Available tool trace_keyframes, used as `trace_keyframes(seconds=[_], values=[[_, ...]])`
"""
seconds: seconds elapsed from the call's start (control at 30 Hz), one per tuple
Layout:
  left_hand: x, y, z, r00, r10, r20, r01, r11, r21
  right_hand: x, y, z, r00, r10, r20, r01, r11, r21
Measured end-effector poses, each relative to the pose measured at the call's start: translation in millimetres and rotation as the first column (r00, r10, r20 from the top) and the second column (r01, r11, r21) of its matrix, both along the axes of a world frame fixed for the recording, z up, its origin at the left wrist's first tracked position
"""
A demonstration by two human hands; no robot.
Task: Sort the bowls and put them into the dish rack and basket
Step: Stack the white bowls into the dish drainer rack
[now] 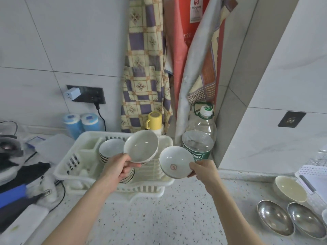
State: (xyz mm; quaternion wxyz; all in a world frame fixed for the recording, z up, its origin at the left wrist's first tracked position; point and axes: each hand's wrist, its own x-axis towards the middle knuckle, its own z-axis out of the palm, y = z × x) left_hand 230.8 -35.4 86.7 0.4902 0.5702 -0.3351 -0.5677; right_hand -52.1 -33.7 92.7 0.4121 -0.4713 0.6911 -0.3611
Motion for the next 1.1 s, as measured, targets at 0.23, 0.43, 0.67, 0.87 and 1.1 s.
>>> trace_keyframes(seconds=[0.23,0.43,0.67,0.87,1.1], values=[[53,-6,-18,0.998,0.055,-0.006,-0.055,0.998,0.004,65,-18,-1,0.955,0.060,-0.292,-0.058,0.998,0.015],[76,-10,-32,1.000,0.022,0.017,-0.023,0.999,0.038,99,-33,-8,0.822,0.078,-0.564,-0.024,0.994,0.103],[84,-23,-41,0.999,-0.029,0.039,0.026,0.997,0.073,127,-49,-26,0.740,0.135,-0.659,-0.024,0.984,0.175],[82,-33,-45,0.998,-0.062,0.014,0.061,0.996,0.059,139,-46,-47,0.779,0.187,-0.599,-0.019,0.961,0.275],[81,-41,-47,0.993,-0.112,0.036,0.110,0.993,0.050,147,-48,-53,0.706,0.261,-0.658,-0.030,0.940,0.341]])
